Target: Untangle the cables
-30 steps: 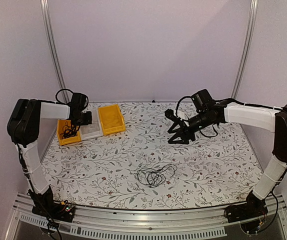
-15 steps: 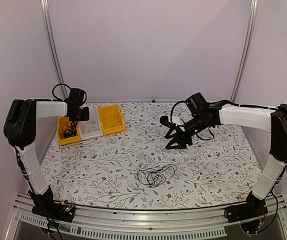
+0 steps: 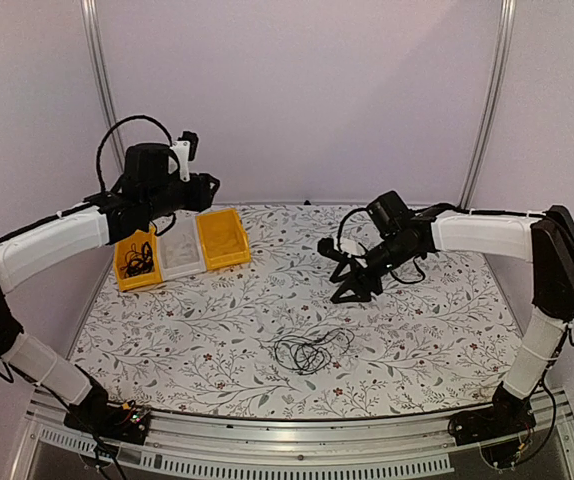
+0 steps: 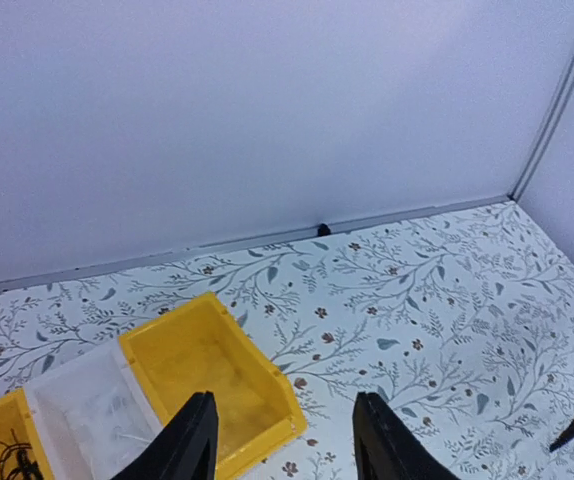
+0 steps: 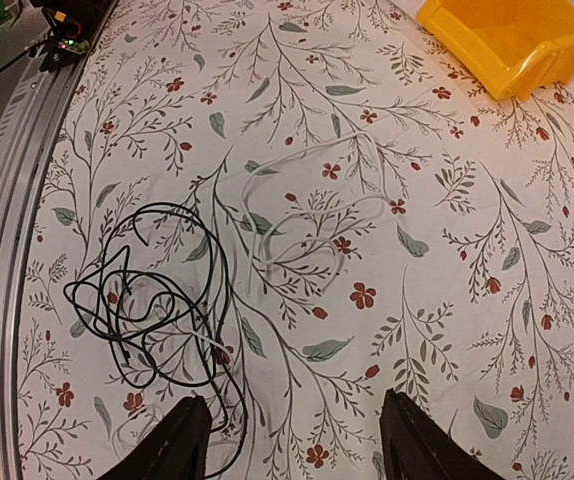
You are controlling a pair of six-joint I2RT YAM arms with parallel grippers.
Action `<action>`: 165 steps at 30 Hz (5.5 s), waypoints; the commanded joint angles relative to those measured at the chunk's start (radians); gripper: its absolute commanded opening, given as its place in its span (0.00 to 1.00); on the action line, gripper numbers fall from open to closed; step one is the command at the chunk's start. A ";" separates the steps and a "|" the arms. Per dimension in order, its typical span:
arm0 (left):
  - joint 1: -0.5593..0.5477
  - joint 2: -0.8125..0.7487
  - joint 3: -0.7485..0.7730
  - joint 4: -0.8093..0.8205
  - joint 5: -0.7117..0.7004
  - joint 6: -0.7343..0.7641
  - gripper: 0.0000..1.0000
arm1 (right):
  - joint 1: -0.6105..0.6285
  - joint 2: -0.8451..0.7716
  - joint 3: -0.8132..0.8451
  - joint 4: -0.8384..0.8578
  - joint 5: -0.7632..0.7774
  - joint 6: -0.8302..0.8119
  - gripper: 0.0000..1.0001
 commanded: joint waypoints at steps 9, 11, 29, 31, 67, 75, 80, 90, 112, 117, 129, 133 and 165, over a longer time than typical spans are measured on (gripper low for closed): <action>-0.256 0.075 -0.292 -0.017 0.009 -0.408 0.37 | 0.029 0.084 0.049 0.033 0.011 0.085 0.62; -0.273 0.112 -0.300 -0.012 0.040 -0.459 0.31 | 0.044 0.102 0.051 0.032 0.023 0.085 0.62; -0.379 0.539 0.027 -0.374 0.072 -0.578 0.20 | 0.091 0.140 0.054 0.027 0.070 0.074 0.62; -0.378 0.571 0.046 -0.382 0.100 -0.580 0.17 | 0.091 0.140 0.055 0.025 0.072 0.072 0.62; -0.434 0.569 0.031 -0.380 -0.082 -0.671 0.00 | 0.094 0.147 0.064 0.002 0.069 0.058 0.63; -0.456 0.375 -0.010 -0.246 -0.208 -0.486 0.00 | 0.094 0.131 0.076 0.024 0.042 0.101 0.64; -0.475 0.193 -0.105 -0.060 -0.219 -0.378 0.00 | 0.090 0.112 0.096 0.049 -0.010 0.181 0.69; -0.474 0.010 -0.149 0.023 -0.227 -0.314 0.00 | 0.083 0.107 0.090 0.089 -0.008 0.264 0.73; 0.037 -0.199 0.013 -0.408 -0.319 -0.222 0.00 | 0.084 0.128 0.096 0.051 0.031 0.190 0.73; 0.140 -0.126 0.008 -0.356 -0.249 -0.214 0.00 | 0.084 0.129 0.096 0.044 0.034 0.179 0.73; 0.235 0.198 0.097 -0.259 -0.250 -0.178 0.00 | 0.084 0.116 0.091 0.035 0.060 0.151 0.73; 0.245 0.320 0.143 -0.246 -0.279 -0.174 0.00 | 0.084 0.113 0.093 0.034 0.063 0.148 0.73; 0.051 0.001 -0.028 -0.282 -0.055 -0.091 0.40 | -0.004 0.020 0.124 -0.042 0.129 0.122 0.73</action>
